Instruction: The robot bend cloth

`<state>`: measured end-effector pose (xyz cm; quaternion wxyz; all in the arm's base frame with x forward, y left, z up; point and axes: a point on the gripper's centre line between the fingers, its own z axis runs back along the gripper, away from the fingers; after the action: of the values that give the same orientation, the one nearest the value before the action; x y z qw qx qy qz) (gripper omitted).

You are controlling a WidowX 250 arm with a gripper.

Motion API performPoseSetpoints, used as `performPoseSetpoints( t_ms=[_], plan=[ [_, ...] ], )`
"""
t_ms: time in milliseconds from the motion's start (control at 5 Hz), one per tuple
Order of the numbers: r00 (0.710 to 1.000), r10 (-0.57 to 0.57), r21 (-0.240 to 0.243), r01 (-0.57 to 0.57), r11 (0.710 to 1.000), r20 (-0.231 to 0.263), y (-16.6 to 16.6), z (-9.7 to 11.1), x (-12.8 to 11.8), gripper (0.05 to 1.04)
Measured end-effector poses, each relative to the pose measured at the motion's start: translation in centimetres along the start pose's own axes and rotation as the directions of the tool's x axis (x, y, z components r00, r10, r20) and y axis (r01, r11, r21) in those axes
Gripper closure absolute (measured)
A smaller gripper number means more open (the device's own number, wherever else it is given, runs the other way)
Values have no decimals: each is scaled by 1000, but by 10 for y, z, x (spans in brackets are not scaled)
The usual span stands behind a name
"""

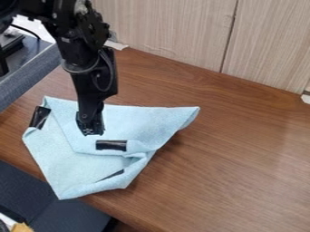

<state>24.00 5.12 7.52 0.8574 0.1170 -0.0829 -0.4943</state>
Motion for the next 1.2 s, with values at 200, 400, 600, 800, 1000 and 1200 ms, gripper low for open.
performPoseSetpoints(
  t_ms=[200,400,600,800,1000,1200],
  plan=[
    [1000,6,-23,-7,1000,-6,-4,-4,-1,83],
    [992,125,-51,-126,991,-26,3,-12,-15,83],
    [945,327,-72,-328,942,-25,20,-20,-42,83],
    [856,515,-74,-517,853,-40,34,-31,-70,83],
    [717,691,-81,-697,712,-92,41,-44,-97,83],
    [621,764,-66,-782,620,-173,45,-59,-115,83]
  ],
)
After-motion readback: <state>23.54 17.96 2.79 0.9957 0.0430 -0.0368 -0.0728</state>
